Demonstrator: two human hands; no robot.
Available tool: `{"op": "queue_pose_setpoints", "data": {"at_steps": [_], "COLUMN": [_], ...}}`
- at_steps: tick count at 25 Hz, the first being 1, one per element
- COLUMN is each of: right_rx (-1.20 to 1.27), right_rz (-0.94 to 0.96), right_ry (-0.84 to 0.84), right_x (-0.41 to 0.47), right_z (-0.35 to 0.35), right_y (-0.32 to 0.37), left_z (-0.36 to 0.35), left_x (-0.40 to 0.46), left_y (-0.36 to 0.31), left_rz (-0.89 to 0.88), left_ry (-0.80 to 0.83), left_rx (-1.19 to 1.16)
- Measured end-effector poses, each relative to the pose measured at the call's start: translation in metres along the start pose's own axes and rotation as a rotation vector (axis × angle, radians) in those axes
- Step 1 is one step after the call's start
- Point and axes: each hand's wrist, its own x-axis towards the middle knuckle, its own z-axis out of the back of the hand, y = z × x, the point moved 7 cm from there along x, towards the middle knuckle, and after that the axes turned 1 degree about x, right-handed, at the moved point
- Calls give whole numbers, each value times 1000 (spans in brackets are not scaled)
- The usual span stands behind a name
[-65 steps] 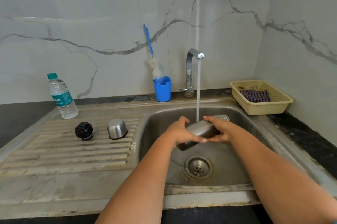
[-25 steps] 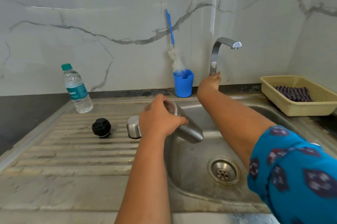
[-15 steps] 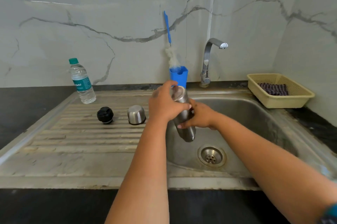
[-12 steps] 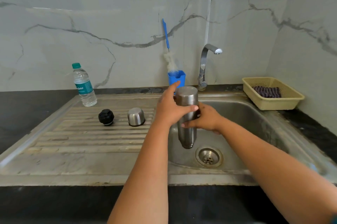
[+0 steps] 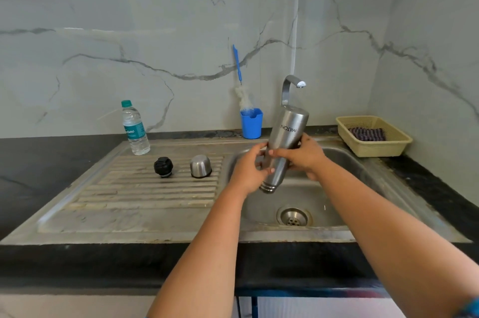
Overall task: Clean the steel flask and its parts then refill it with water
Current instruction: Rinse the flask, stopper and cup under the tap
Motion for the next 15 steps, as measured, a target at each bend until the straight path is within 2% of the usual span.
{"op": "queue_pose_setpoints", "data": {"at_steps": [2, 4, 6, 8, 11, 15], "right_rx": [-77, -100, -87, -82, -148, -290], "right_rz": [-3, -141, -165, -49, 95, 219], "right_ry": [17, 64, 39, 1, 93, 242], "right_x": [-4, -12, -18, -20, -23, -28], "right_z": [2, 2, -3, -17, -69, -167], "right_y": [5, -7, -5, 25, 78, 114], "left_z": [1, 0, 8, 32, 89, 170], "left_x": [-3, -7, -17, -24, -38, -66], "left_y": [-5, 0, 4, 1, -6, 11], "left_rz": [8, 51, 85, 64, -14, -8], "left_ry": [30, 113, 149, 78, -129, -187], "left_rx": [8, 105, 189, 129, 70, 65]}}
